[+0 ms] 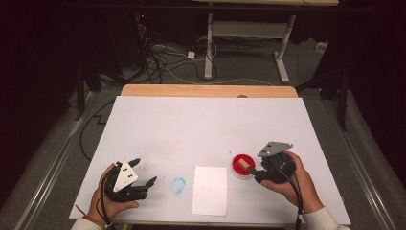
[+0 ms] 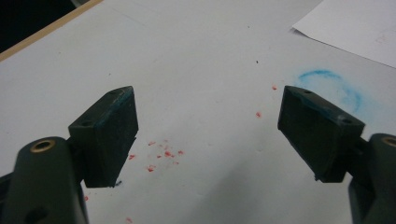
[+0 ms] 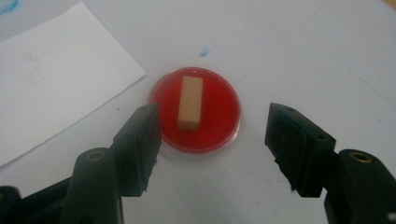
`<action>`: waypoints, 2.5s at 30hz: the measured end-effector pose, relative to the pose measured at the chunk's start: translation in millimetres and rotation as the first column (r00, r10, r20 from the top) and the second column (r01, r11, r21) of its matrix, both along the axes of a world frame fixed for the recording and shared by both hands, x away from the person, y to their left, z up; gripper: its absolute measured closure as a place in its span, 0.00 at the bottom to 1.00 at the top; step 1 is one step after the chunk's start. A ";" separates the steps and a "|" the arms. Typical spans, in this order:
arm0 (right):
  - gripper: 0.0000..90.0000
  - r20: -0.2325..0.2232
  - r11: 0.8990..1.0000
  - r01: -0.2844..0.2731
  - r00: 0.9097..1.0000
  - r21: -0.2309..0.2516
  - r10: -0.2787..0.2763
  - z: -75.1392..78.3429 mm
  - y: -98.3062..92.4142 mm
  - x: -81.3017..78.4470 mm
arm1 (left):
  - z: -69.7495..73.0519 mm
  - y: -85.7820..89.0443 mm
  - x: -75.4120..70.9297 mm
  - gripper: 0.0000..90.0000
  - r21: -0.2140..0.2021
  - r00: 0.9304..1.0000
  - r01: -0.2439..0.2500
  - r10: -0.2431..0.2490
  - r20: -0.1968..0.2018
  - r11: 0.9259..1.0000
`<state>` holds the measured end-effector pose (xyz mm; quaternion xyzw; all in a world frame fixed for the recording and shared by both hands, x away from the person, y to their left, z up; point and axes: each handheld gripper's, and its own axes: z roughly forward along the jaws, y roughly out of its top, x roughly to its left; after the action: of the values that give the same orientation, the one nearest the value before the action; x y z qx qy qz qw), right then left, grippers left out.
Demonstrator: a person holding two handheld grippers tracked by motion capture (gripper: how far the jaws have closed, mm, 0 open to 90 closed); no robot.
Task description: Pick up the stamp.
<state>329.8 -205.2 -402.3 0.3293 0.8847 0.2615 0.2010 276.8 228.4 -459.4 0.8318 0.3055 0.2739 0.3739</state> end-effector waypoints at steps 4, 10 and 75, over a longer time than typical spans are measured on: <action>0.50 -0.062 1.000 -0.014 0.998 -0.024 0.013 -3.6 12.6 11.7 | -0.7 -0.4 0.3 0.22 0.007 1.000 -0.001 0.001 -0.005 1.000; 0.63 -0.136 0.999 -0.031 0.990 -0.042 0.025 -12.0 26.4 25.8 | -1.6 -0.2 0.6 0.22 0.006 1.000 0.005 -0.005 -0.015 1.000; 0.85 -0.092 0.998 -0.054 0.994 -0.019 0.052 -4.6 13.0 30.8 | -4.8 -4.0 3.8 0.22 0.022 0.998 0.032 -0.031 -0.060 0.999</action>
<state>360.6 -192.2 -406.9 0.3153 0.9042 0.2417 0.1568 280.6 224.4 -464.2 0.8485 0.3002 0.2467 0.3592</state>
